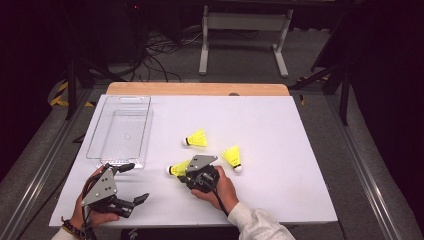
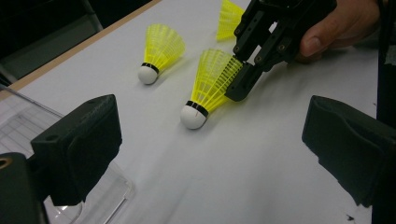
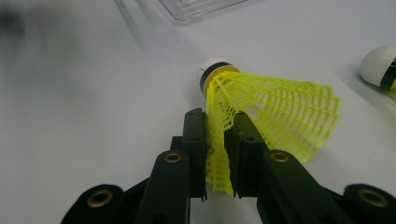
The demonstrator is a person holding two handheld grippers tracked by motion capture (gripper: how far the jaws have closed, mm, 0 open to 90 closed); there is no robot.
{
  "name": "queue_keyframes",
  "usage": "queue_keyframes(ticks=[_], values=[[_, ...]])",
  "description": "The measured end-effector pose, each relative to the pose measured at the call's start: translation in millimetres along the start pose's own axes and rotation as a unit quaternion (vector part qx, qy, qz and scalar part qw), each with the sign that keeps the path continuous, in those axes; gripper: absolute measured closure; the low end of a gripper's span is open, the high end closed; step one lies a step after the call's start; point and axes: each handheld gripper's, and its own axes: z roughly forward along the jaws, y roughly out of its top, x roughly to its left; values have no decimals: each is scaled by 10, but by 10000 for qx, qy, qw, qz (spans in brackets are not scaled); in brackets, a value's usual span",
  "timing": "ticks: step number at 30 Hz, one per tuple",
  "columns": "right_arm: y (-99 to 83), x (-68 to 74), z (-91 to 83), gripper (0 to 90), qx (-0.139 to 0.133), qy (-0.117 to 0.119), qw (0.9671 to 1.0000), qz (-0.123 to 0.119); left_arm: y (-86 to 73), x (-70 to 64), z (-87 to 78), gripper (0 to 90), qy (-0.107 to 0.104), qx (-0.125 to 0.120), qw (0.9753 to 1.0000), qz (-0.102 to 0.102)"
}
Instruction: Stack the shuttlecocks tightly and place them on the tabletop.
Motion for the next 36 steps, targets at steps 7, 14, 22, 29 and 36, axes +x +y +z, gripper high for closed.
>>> queue_keyframes(ticks=[7, 14, 22, 29, 36], values=[[-10, -10, -28, 631, 7, -53, 10000, 23, -2, 0, 0, 56, -6, -3, 10000, -13], [12, -4, -152, 522, -105, 19, 9999, -48, -2, 2, -7, 56, 0, -17, 10000, -22], [41, 17, -329, 457, -163, -61, 9996, -225, 3, 1, -24, 56, -2, -34, 10000, -2], [44, -4, -448, 409, -177, -220, 9991, -323, 5, -6, -29, 56, 10, -53, 10000, 0], [60, -62, -616, 427, -277, -367, 9983, -360, 4, 0, -33, 56, 10, -46, 10000, 3]])
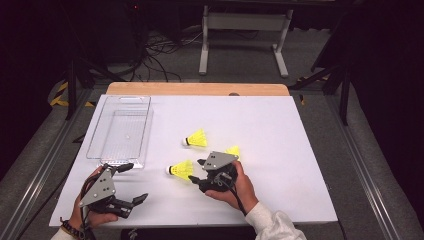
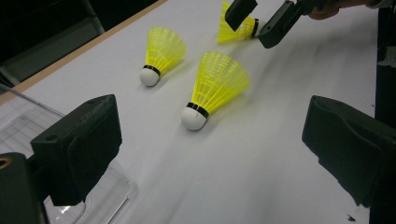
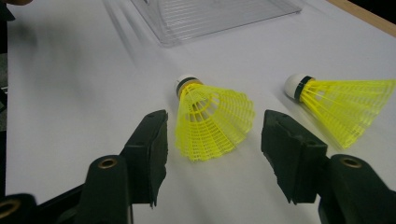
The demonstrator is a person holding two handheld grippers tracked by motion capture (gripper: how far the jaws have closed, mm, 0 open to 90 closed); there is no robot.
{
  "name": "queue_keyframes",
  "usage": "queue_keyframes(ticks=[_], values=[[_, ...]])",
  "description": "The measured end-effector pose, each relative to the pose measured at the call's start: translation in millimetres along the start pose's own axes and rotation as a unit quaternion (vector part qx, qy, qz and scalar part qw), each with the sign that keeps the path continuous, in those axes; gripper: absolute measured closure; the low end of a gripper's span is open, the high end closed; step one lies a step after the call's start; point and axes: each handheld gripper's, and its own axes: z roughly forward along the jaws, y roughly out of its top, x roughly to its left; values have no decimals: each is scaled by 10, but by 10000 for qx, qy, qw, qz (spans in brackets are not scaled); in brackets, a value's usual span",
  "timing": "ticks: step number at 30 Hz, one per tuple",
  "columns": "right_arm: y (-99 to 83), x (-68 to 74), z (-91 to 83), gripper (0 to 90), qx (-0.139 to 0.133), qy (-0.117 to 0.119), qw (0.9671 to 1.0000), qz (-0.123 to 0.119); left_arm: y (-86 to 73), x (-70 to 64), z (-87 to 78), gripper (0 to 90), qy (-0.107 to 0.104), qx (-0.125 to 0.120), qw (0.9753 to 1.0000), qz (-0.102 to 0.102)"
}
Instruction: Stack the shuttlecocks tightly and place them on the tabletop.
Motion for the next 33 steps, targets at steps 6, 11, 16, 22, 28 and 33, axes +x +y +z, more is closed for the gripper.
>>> queue_keyframes(ticks=[6, 11, 16, 22, 28, 33], values=[[12, -38, -105, 471, -38, -84, 9999, -57, 1, 2, -10, 56, 19, -8, 10000, 5], [22, -78, -203, 497, -37, -133, 9999, -100, -5, 1, -8, 59, -42, -2, 10000, 6], [10, -122, -293, 484, -86, -255, 9996, -75, -16, 17, -15, 59, -22, 4, 10000, -6], [-27, -149, -358, 460, -130, -320, 9994, -22, -17, 15, -10, 59, -34, 16, 10000, 0], [-62, -158, -434, 429, -160, -420, 9990, -7, -7, -21, 52, 64, -115, 83, 9999, 5], [-136, -171, -543, 377, -197, -578, 9981, 3, 7, -44, 133, 100, -73, 263, 9996, 58]])
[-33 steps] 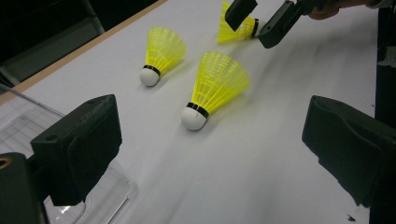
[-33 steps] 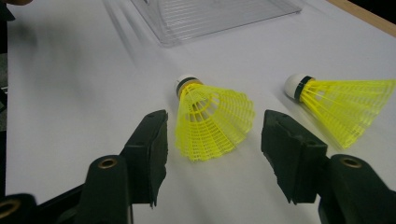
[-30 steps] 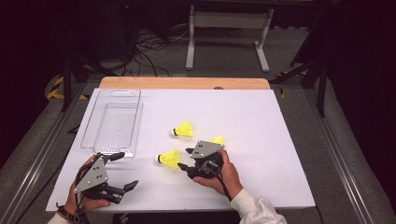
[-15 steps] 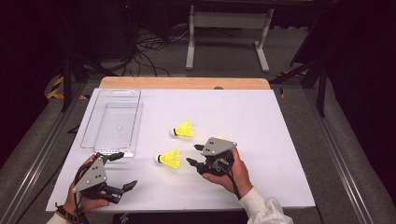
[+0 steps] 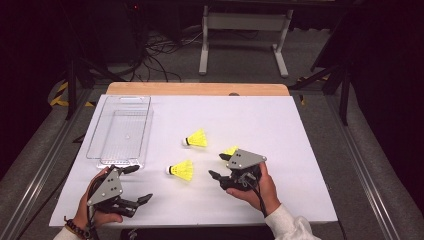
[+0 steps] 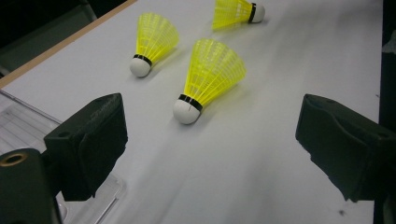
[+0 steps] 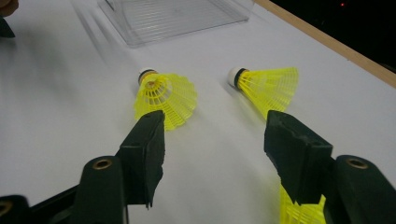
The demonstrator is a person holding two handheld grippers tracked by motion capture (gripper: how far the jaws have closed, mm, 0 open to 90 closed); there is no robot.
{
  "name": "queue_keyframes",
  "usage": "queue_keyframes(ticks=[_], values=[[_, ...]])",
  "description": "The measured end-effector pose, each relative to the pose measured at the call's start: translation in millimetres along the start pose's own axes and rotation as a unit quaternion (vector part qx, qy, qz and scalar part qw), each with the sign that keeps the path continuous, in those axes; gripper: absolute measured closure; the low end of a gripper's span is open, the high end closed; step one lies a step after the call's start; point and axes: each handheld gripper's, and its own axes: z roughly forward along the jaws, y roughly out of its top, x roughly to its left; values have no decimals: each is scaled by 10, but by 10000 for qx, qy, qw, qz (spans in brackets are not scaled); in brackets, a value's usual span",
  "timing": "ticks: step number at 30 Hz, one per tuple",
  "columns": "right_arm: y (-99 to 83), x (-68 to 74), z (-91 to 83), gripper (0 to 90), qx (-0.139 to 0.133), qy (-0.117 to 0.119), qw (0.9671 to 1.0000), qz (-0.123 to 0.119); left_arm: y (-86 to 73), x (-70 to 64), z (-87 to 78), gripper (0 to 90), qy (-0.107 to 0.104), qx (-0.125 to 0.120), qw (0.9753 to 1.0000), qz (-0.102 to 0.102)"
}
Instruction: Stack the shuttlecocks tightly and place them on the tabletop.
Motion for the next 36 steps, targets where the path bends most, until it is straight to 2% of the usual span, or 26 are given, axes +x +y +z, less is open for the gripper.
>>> queue_keyframes(ticks=[6, 9, 11, 14, 15, 16, 17, 19, 22, 24, 28, 30, 31, 33, 36], values=[[-79, -21, -103, 318, 29, -115, 9999, -18, 31, 1, 75, 128, -117, 10, 9999, -19], [-127, -19, -156, 278, 76, -181, 9998, -43, 84, 18, 191, 138, -190, 123, 9997, 78], [-160, -22, -185, 253, 108, -246, 9996, -41, 128, 15, 286, 138, -301, 198, 9993, 43], [-209, -39, -242, 215, 43, -333, 9994, 8, 176, 8, 397, 136, -447, 444, 9979, 144], [-242, -59, -285, 214, 2, -328, 9995, 39, 222, 4, 506, 136, -488, 656, 9963, 246], [-242, -59, -285, 214, 2, -328, 9995, 39, 222, 4, 506, 136, -488, 656, 9963, 246], [-261, -65, -308, 214, -18, -341, 9994, 58, 243, 12, 554, 136, -557, 750, 9954, 225], [-289, -69, -335, 214, 3, -329, 9994, 64, 281, 27, 641, 133, -547, 895, 9943, 199], [-328, -66, -361, 214, 49, -331, 9994, 64, 346, 71, 787, 123, -573, 1196, 9910, 181], [-356, -74, -376, 212, 69, -314, 9994, 107, 382, 96, 878, 120, -669, 1303, 9891, 156], [-416, -103, -420, 210, 100, -317, 9993, 158, 477, 150, 1087, 117, -885, 1607, 9829, 188], [-442, -121, -446, 210, 97, -337, 9992, 199, 522, 167, 1194, 103, -1046, 1793, 9779, 237], [-442, -121, -446, 210, 97, -337, 9992, 199, 522, 167, 1194, 101, -1046, 1793, 9779, 237], [-463, -139, -466, 210, 98, -333, 9991, 228, 540, 173, 1289, 101, -1197, 2005, 9719, 303], [-503, -169, -473, 209, 166, -309, 9991, 241, 549, 181, 1396, 103, -1410, 2183, 9649, 379]])
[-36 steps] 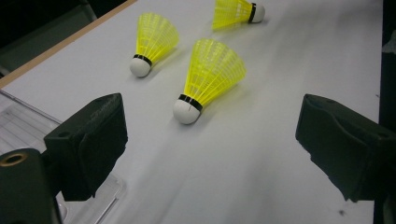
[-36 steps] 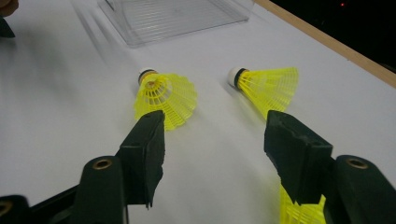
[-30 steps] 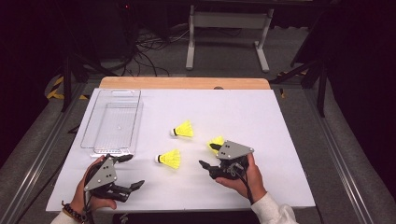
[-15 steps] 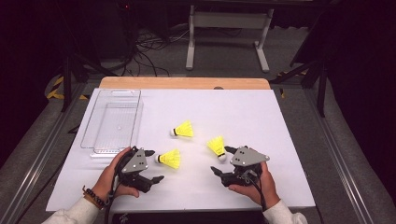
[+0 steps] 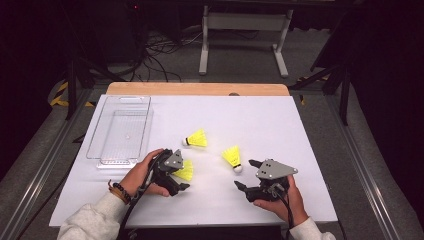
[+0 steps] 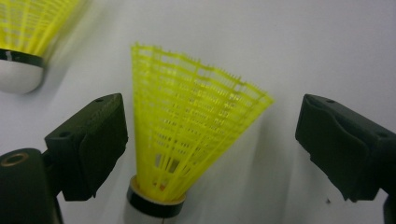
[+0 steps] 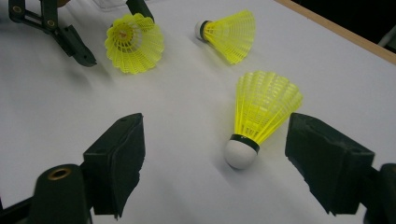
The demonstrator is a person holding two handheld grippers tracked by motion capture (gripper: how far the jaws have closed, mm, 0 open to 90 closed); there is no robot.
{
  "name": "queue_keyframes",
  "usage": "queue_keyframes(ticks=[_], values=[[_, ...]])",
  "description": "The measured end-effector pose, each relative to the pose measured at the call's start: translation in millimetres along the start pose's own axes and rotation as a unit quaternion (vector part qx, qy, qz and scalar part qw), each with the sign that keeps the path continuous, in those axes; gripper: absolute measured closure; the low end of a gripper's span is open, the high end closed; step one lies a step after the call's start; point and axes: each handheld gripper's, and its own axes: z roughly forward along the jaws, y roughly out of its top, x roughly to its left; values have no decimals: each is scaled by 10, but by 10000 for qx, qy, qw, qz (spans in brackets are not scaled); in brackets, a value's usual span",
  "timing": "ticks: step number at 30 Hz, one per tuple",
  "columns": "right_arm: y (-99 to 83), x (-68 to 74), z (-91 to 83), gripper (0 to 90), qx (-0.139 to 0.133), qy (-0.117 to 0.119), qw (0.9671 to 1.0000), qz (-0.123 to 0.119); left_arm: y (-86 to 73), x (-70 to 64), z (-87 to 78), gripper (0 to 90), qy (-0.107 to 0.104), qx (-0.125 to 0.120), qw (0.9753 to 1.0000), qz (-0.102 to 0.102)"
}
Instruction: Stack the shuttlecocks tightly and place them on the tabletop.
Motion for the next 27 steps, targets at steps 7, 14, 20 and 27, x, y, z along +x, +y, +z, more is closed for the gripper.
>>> queue_keyframes(ticks=[7, 14, 20, 27], values=[[-24, -34, -28, 210, 35, -4, 10000, 21, 39, -6, 40, 220, -123, 73, 9995, 282], [-20, -35, -30, 211, 41, 7, 10000, 6, 32, -13, -6, 325, -158, 35, 9989, 432], [-17, -39, -33, 211, 32, 5, 10000, 0, 32, -15, -34, 379, -119, 0, 9984, 551], [-17, -44, -36, 212, 28, 12, 10000, 0, 66, -49, -10, 382, -75, -21, 9986, 525]])
